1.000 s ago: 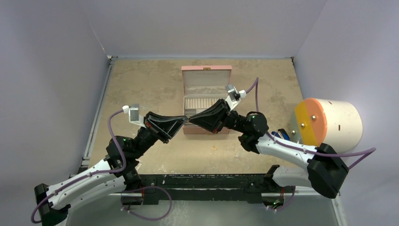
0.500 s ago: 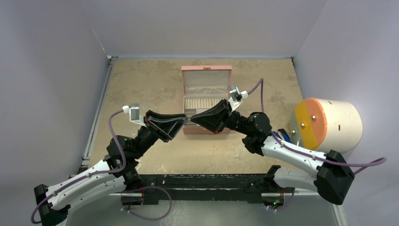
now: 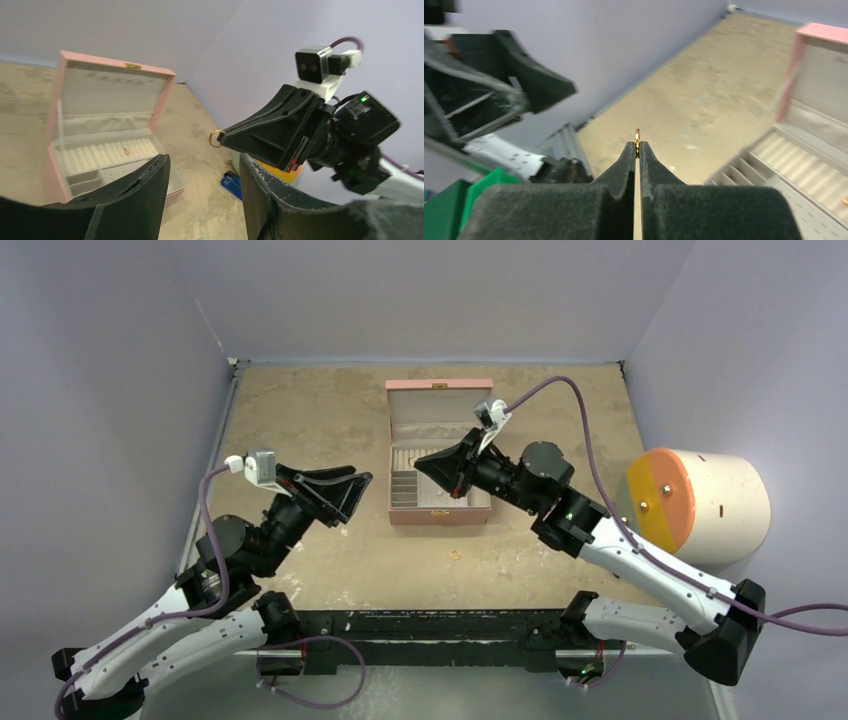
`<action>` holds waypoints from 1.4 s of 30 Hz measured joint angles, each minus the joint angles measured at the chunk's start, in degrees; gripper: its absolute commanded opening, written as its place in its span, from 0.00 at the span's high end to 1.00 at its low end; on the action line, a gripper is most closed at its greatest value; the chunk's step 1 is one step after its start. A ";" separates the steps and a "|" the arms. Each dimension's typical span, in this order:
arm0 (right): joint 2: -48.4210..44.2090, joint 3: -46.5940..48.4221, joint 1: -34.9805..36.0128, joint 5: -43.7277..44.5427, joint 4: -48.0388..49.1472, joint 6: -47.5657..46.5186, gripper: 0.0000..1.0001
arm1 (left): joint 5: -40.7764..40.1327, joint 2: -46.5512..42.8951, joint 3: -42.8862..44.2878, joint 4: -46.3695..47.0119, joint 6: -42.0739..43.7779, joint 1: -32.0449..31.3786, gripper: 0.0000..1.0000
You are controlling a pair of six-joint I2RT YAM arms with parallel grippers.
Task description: Organize the mixed jewelry
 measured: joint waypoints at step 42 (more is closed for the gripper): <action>41.79 27.65 -6.99 33.79 -42.21 -0.83 1.00 | -15.58 -1.25 8.26 -28.37 11.76 0.00 0.43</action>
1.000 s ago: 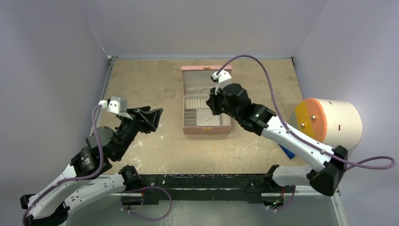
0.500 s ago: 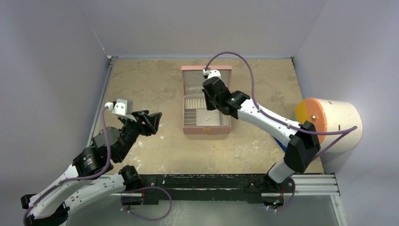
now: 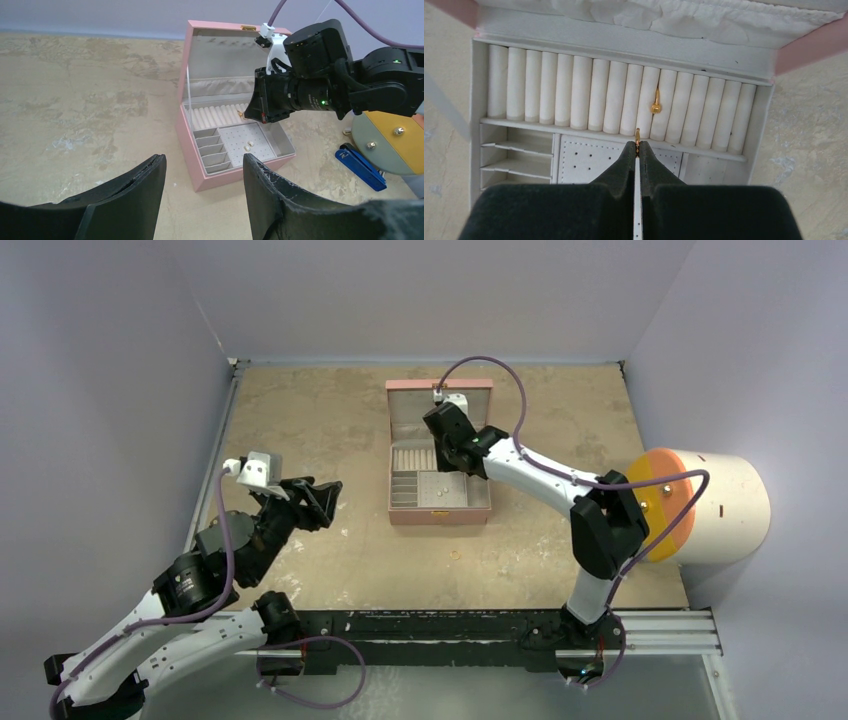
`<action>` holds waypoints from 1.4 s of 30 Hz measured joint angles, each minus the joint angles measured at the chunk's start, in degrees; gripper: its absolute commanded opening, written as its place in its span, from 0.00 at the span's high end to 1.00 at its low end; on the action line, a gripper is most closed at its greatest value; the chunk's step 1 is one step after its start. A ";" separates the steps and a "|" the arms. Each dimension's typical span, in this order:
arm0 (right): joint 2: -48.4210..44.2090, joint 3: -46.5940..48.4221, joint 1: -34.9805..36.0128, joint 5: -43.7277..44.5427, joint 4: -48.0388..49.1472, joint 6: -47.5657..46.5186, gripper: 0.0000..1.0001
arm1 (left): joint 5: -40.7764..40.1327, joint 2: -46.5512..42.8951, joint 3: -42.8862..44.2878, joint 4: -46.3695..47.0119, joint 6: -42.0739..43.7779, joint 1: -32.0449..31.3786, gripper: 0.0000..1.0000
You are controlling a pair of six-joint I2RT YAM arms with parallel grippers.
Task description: Organize the mixed jewelry
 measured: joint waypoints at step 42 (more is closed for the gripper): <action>9.07 2.67 -2.16 -2.27 6.12 3.26 1.00 | 0.42 1.86 0.00 -0.46 0.07 0.76 0.43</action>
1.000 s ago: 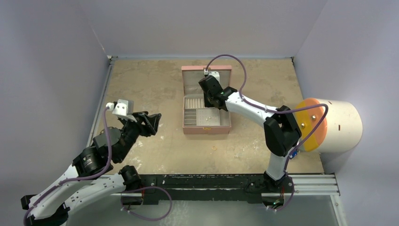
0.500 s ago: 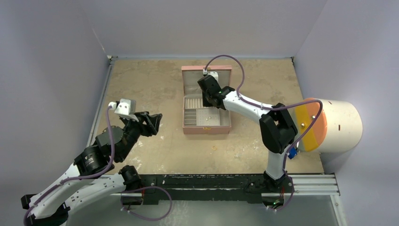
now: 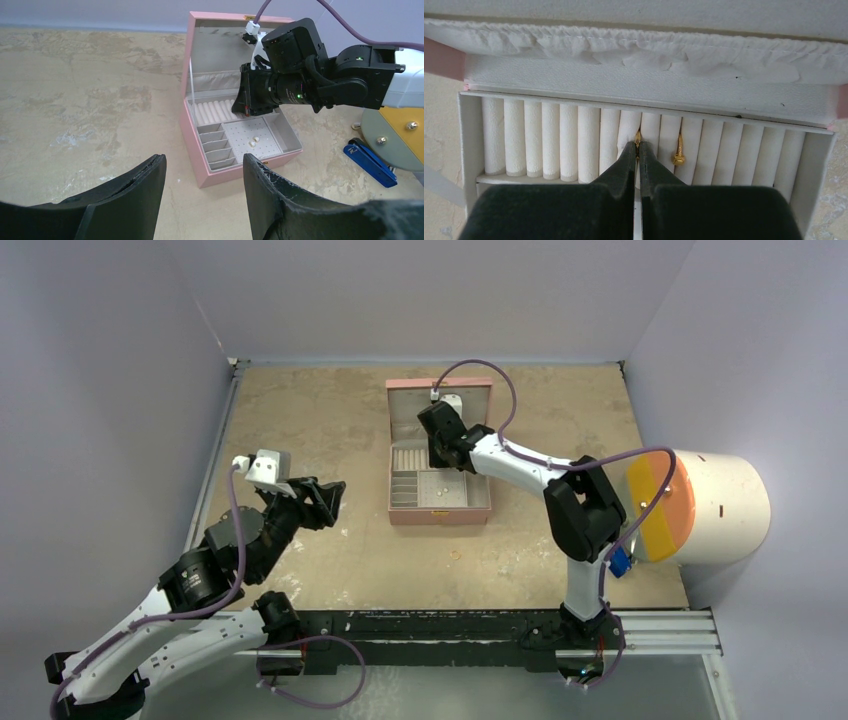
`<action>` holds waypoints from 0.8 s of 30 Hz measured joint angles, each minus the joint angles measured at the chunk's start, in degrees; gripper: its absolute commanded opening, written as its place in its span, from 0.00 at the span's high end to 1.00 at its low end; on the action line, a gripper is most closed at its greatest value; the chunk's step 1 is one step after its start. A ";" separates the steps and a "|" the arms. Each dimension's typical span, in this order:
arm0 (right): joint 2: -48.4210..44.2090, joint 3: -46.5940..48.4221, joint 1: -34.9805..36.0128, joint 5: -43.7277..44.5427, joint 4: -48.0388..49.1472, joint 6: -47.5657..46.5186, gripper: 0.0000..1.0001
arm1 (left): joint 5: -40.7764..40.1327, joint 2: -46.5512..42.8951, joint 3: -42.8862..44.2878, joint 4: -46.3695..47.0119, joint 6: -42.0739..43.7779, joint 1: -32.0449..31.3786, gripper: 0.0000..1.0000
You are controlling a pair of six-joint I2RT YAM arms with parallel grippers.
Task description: Organize the mixed jewelry
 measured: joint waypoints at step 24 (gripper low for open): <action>-2.36 0.09 -0.31 -0.81 -1.05 0.35 0.76 | 0.02 0.20 0.00 0.00 0.00 0.37 0.43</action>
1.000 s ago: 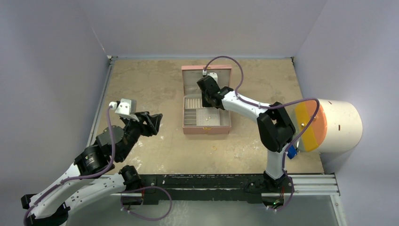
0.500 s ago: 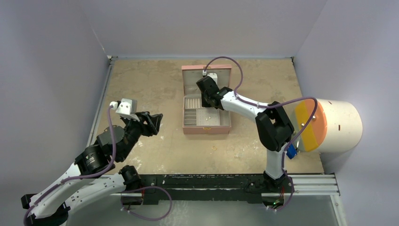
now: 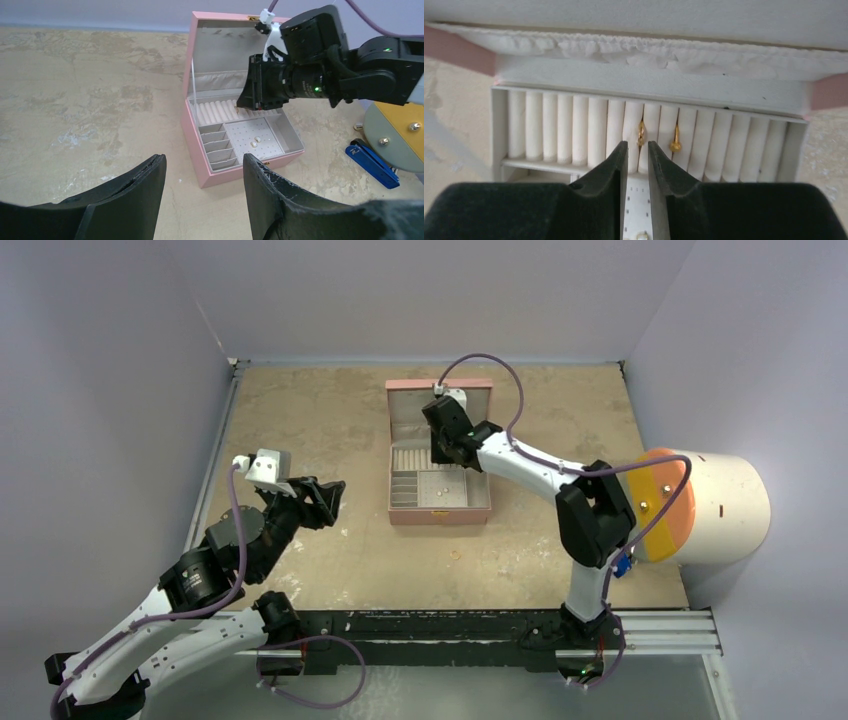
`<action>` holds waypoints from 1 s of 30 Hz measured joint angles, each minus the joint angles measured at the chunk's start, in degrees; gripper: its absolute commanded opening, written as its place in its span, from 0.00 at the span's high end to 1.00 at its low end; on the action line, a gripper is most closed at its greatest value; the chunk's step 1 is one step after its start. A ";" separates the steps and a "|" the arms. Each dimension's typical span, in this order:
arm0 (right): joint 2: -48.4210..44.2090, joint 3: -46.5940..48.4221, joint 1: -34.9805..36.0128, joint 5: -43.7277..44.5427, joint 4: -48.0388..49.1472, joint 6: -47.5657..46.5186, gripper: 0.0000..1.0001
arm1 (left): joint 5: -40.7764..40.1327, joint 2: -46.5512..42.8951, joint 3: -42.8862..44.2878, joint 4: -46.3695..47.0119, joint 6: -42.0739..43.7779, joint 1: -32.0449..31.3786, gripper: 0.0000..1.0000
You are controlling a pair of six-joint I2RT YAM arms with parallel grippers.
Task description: Organize the mixed jewelry
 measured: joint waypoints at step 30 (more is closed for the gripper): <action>-33.77 -30.12 16.41 -8.76 0.20 2.58 0.77 | 0.17 1.25 0.00 -0.04 0.02 1.09 0.42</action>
